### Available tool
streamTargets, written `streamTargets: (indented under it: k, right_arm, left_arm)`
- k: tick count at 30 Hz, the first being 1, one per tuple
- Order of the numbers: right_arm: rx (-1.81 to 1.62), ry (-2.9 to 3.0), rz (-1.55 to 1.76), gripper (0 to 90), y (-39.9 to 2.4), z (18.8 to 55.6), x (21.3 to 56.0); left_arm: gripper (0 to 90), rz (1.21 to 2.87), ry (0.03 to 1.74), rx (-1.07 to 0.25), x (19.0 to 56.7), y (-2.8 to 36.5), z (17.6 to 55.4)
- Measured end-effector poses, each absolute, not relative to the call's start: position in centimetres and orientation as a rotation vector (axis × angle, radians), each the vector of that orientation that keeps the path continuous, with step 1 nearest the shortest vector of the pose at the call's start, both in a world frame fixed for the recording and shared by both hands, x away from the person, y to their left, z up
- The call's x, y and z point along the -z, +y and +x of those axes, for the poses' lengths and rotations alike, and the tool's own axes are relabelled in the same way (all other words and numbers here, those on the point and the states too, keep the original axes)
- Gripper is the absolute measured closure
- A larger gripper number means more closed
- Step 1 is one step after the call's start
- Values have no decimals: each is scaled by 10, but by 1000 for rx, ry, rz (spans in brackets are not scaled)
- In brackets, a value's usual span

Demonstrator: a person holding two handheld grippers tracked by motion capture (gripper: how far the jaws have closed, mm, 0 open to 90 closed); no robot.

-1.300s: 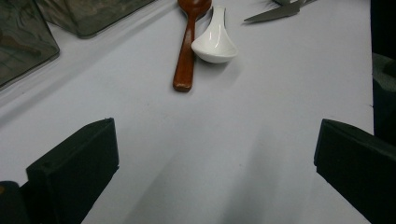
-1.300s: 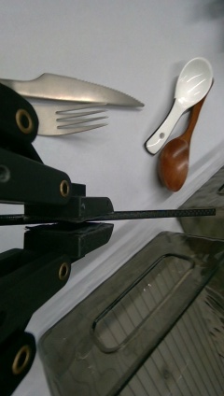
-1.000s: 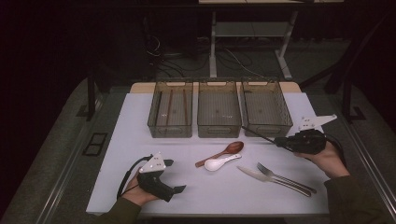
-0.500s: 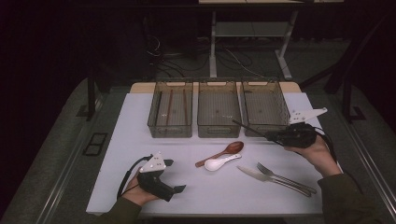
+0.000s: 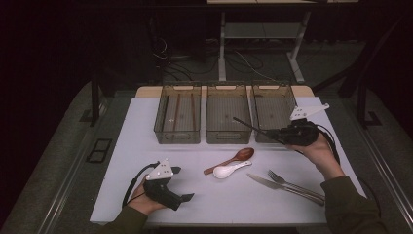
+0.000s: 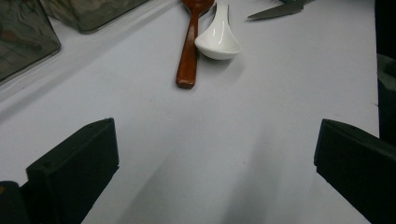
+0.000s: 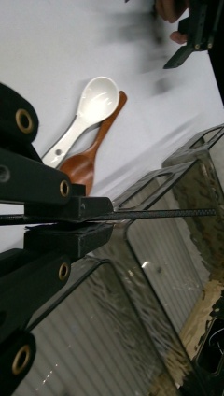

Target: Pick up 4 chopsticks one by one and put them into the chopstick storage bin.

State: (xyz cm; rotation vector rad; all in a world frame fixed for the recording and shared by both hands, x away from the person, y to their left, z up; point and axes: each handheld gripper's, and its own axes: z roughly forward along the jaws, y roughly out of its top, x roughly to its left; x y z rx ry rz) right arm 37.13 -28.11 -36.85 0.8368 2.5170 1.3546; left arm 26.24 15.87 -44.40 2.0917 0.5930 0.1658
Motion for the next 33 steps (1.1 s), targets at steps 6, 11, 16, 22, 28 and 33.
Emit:
streamTargets:
  k: [6, 11, 16, 22, 28, 33]
  right_arm:
    - [-1349, 2519, 842, 857, -266, 378, 365]
    - [-1330, 2518, 834, 858, -250, 383, 361]
    - [-1323, 2515, 843, 858, -231, 391, 359]
    - [-1312, 2530, 830, 858, -204, 399, 360]
    - [-1270, 2547, 827, 858, -182, 406, 359]
    - [-1242, 2550, 834, 858, -166, 414, 355]
  left_arm:
    - [0, 2096, 589, -169, 444, 159, 262]
    - [0, 2090, 590, -166, 444, 158, 262]
    - [0, 2084, 586, -161, 444, 156, 261]
    - [0, 2074, 594, -157, 444, 157, 261]
    - [0, 2077, 589, -159, 443, 156, 261]
    - [0, 2076, 585, -158, 443, 155, 260]
